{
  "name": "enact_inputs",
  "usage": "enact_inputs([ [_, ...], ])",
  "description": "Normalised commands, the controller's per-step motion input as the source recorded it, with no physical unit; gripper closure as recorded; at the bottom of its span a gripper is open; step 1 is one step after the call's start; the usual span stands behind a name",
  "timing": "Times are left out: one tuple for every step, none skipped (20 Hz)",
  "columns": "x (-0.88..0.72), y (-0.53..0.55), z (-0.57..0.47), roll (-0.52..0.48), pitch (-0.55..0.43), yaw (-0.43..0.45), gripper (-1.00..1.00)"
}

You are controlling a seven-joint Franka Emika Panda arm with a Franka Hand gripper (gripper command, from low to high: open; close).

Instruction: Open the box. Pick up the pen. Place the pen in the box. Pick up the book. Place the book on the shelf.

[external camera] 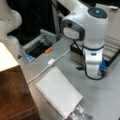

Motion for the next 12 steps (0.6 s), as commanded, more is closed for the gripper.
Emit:
enact_inputs([
  [-0.08,0.33,0.23,-0.126,0.021,-0.4,1.0],
  [-0.06,0.37,0.21,-0.128,0.041,-0.466,1.0],
  [-0.04,0.39,0.19,-0.129,0.047,-0.491,1.0],
  [-0.02,0.38,0.17,-0.125,0.053,-0.455,1.0],
  [0.0,0.38,0.14,-0.119,0.06,-0.445,1.0],
  [0.03,0.38,0.13,-0.113,0.065,-0.424,1.0],
  [0.04,0.38,0.12,-0.111,0.076,-0.423,1.0],
  [0.04,0.39,0.12,-0.115,0.091,-0.404,1.0],
  [0.05,0.37,0.12,-0.114,0.1,-0.355,1.0],
  [0.04,0.36,0.13,-0.127,0.124,-0.347,1.0],
  [0.02,0.37,0.14,-0.131,0.136,-0.321,1.0],
  [0.02,0.34,0.15,-0.13,0.142,-0.279,1.0],
])
